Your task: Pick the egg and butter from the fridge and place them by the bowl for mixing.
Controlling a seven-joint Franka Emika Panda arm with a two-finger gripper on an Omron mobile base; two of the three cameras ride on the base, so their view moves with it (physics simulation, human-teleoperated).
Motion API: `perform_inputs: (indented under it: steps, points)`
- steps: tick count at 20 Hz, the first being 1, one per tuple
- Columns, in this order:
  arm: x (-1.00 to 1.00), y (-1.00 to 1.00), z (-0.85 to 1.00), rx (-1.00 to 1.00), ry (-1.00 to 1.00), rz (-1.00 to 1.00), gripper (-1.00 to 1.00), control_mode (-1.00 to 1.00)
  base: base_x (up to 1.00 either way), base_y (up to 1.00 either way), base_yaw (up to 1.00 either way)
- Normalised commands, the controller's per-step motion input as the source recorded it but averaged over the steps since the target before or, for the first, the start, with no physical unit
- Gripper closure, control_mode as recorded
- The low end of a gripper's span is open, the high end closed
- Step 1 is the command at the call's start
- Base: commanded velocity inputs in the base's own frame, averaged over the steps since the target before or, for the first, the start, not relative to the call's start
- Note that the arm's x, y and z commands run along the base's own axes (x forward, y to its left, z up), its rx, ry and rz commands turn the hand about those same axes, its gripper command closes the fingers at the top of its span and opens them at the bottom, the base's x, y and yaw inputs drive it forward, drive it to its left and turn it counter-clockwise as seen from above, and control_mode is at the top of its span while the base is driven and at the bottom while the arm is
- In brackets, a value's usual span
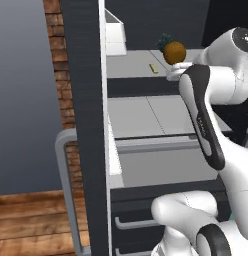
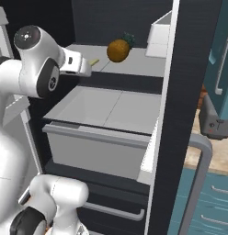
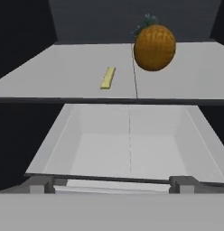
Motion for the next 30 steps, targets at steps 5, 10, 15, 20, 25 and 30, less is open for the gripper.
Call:
perform_inputs:
  steps: [5,10,15,20,25,30]
  points:
    - [0.72,0.02,0.07,0.0,0.03,0.0,-1.0,-1.0,0.0,0.0,0.0]
    - [0.75,0.13,-0.15,0.0,0.0,0.0,-1.0,-1.0,0.0,0.0,0.0]
    - [0.72,0.18,-0.27,-0.01,0.04,0.0,-1.0,-1.0,0.0,0.0,0.0]
    - [0.65,0.0,-0.07,-0.04,0.04,0.0,-1.0,-1.0,0.0,0.0,0.0]
    - [0.51,-0.09,0.0,-0.03,0.06,0.0,-1.0,-1.0,0.0,0.0,0.0]
    - [0.53,-0.04,-0.05,0.0,0.09,0.0,-1.0,-1.0,0.0,0.0,0.0]
